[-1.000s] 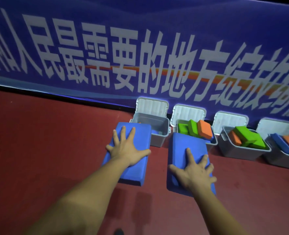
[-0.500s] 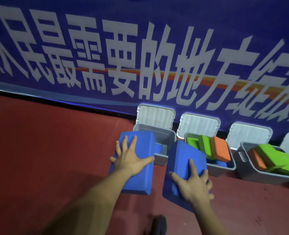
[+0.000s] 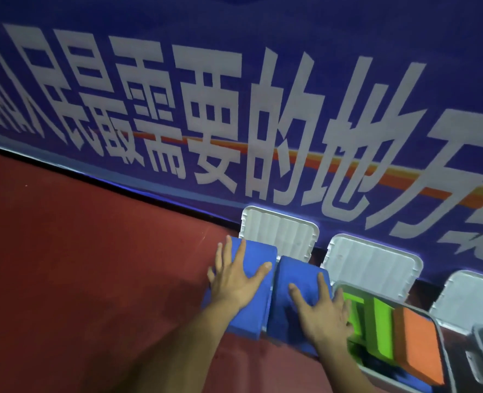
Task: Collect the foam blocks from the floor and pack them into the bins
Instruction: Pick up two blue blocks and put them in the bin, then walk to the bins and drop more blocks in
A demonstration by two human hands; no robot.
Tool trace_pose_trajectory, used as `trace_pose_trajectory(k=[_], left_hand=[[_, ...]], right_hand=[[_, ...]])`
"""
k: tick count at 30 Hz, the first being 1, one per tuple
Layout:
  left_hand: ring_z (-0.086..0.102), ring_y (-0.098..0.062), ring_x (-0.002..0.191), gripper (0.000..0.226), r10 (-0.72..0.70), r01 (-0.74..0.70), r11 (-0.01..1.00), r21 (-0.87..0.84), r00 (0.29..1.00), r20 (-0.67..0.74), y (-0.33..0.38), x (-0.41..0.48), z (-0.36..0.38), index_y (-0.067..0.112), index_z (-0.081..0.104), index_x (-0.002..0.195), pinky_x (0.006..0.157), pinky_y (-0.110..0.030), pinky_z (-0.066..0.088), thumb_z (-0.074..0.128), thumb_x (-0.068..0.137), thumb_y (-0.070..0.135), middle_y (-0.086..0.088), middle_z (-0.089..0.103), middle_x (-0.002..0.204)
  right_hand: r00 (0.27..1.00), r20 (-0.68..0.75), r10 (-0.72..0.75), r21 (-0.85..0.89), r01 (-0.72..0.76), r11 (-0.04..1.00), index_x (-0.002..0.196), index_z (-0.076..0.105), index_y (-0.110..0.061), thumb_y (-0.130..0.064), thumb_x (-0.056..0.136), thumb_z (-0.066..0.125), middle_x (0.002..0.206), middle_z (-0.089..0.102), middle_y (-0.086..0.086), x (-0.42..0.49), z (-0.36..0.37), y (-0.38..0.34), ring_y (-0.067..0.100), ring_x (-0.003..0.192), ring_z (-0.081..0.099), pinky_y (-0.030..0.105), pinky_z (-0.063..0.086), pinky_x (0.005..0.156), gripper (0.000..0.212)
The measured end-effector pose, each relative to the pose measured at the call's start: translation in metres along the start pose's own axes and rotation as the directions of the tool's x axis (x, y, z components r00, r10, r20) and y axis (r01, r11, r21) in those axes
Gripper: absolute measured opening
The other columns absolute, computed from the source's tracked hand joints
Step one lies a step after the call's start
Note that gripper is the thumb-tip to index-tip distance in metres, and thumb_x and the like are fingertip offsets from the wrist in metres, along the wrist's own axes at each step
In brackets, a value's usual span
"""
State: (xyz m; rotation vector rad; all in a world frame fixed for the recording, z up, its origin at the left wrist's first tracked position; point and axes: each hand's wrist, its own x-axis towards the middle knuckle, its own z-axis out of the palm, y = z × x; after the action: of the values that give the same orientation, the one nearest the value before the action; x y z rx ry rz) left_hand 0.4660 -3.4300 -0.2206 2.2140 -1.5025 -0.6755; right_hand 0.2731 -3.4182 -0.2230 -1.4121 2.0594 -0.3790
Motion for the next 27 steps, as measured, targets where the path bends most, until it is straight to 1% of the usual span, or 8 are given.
trace_pose_trajectory(k=[2,5,9,13,18,22,25,27], left_hand=[[-0.008,-0.012,0.155,0.072,0.021,-0.021,1.0,-0.006,0.999,-0.027,0.004,0.026,0.012,0.038,0.017,0.159,0.121,-0.052,0.011,0.035,0.097,0.07,0.01,-0.004,0.17],[0.004,-0.014,0.154,0.063,0.07,-0.069,0.996,0.056,0.998,-0.008,0.001,0.041,0.024,0.035,0.025,0.158,0.121,-0.044,0.014,0.036,0.101,0.061,0.008,0.011,0.169],[0.015,-0.015,0.152,0.071,0.107,-0.103,0.987,0.119,0.994,-0.027,-0.004,0.046,0.028,0.032,0.029,0.157,0.12,-0.038,0.016,0.027,0.095,0.066,0.006,0.02,0.167],[0.027,-0.016,0.147,0.088,0.105,-0.1,0.993,0.067,0.992,-0.074,-0.013,0.038,0.022,0.031,0.037,0.155,0.119,-0.036,0.02,0.012,0.082,0.074,0.006,0.03,0.163],[0.043,-0.017,0.139,0.079,0.006,0.0,0.999,0.038,0.989,-0.149,-0.063,-0.004,0.005,0.032,0.05,0.147,0.108,-0.04,0.037,0.021,0.085,0.072,0.008,0.045,0.152],[0.05,-0.023,0.132,0.078,-0.096,0.11,0.993,0.052,0.972,-0.213,-0.137,-0.065,-0.022,0.027,0.051,0.145,0.104,-0.041,0.038,0.021,0.087,0.068,0.003,0.049,0.15],[0.051,-0.023,0.131,0.074,-0.243,0.261,0.965,0.024,0.924,-0.296,-0.213,-0.121,-0.045,0.027,0.052,0.144,0.105,-0.042,0.038,0.022,0.09,0.066,0.003,0.051,0.149],[0.058,-0.027,0.123,0.068,-0.314,0.329,0.944,-0.033,0.861,-0.399,-0.265,-0.168,-0.059,0.023,0.06,0.138,0.1,-0.042,0.043,0.029,0.092,0.064,-0.001,0.059,0.14]], right_hand=[[0.999,-0.023,-0.042,-0.06,0.04,0.997,0.159,0.018,-0.046,-0.078,0.089,0.041,0.17,0.009,0.004,0.031,0.003,-0.002,0.027,0.156,0.003,0.059,0.013,0.121,0.08],[0.998,-0.006,-0.065,-0.113,0.064,0.992,0.157,0.023,-0.045,-0.071,0.094,0.04,0.168,0.015,0.005,0.052,0.011,0.006,0.029,0.155,0.008,0.059,0.014,0.119,0.07],[0.995,0.07,-0.066,-0.181,0.077,0.98,0.157,0.023,-0.044,-0.066,0.097,0.037,0.166,0.022,0.004,0.065,0.026,0.008,0.03,0.153,0.013,0.058,0.016,0.119,0.066],[0.982,0.142,-0.124,-0.232,0.155,0.96,0.159,0.021,-0.04,-0.062,0.099,0.035,0.166,0.022,0.005,0.064,0.042,-0.019,0.03,0.153,0.014,0.057,0.015,0.12,0.065],[0.932,0.248,-0.264,-0.256,0.326,0.91,0.159,0.022,-0.037,-0.06,0.101,0.037,0.167,0.019,0.01,0.017,0.076,-0.069,0.029,0.154,0.012,0.056,0.013,0.121,0.065],[0.854,0.354,-0.381,-0.263,0.481,0.836,0.158,0.025,-0.039,-0.059,0.099,0.039,0.166,0.022,0.009,-0.052,0.13,-0.097,0.03,0.153,0.014,0.058,0.013,0.12,0.063],[0.782,0.433,-0.449,-0.287,0.591,0.754,0.157,0.028,-0.038,-0.058,0.099,0.042,0.165,0.025,0.01,-0.119,0.174,-0.115,0.029,0.153,0.015,0.059,0.014,0.119,0.063],[0.721,0.494,-0.486,-0.29,0.664,0.689,0.158,0.026,-0.037,-0.059,0.099,0.042,0.164,0.024,0.012,-0.172,0.203,-0.126,0.03,0.153,0.014,0.059,0.014,0.12,0.065]])
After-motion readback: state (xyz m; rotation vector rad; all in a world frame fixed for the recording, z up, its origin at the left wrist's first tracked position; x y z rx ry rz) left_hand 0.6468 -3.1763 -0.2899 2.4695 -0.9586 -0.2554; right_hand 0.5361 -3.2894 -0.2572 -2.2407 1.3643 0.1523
